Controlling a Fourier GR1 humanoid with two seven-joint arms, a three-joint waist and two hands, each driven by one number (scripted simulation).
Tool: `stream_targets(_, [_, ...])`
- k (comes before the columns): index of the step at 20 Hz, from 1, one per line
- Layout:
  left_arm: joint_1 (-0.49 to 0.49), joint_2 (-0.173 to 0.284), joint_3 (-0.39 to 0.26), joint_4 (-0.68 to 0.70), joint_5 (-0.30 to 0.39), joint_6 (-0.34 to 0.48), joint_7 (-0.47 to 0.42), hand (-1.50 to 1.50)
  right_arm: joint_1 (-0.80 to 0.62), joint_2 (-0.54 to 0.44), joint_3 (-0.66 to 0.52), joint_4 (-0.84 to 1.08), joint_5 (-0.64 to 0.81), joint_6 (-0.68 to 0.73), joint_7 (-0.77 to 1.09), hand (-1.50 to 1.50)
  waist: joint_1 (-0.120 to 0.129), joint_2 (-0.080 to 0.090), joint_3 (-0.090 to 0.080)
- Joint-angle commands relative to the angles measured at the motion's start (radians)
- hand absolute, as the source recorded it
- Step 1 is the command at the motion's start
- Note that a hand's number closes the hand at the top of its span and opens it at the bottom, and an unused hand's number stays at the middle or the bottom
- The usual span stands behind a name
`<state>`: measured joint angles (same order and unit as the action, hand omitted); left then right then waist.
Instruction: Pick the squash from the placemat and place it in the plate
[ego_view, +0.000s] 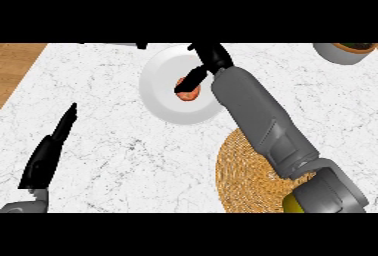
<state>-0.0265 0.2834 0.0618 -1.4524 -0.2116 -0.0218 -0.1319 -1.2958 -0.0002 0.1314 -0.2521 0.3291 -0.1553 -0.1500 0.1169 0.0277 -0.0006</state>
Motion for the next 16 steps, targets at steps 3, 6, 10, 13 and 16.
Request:
stream_targets(3, [0.021,-0.004,0.011,0.002,-0.001,0.008,-0.008,0.00,-0.020,0.000,-0.112,-0.019,-0.133,-0.098,-0.046,-1.50,-0.025,-0.003,0.000])
stream_targets(6, [0.037,-0.012,0.020,-0.019,0.007,0.018,0.008,0.00,0.020,0.000,-0.174,-0.009,-0.172,-0.167,-0.072,-1.50,-0.053,-0.007,0.001])
stream_targets(10, [0.048,0.013,0.047,-0.016,0.006,0.016,-0.001,0.00,0.032,-0.068,-0.264,-0.003,-0.249,-0.089,-0.122,-1.50,-0.059,-0.005,0.001])
stream_targets(13, [0.058,0.026,0.064,-0.033,0.030,-0.007,0.003,0.00,0.079,-0.124,-0.318,-0.019,-0.305,0.025,-0.224,-1.50,-0.066,-0.008,0.002])
stream_targets(16, [0.005,-0.020,0.011,-0.034,-0.016,0.030,0.045,0.00,0.093,-0.204,-0.344,0.013,-0.317,0.098,-0.288,-1.50,-0.053,0.006,0.003])
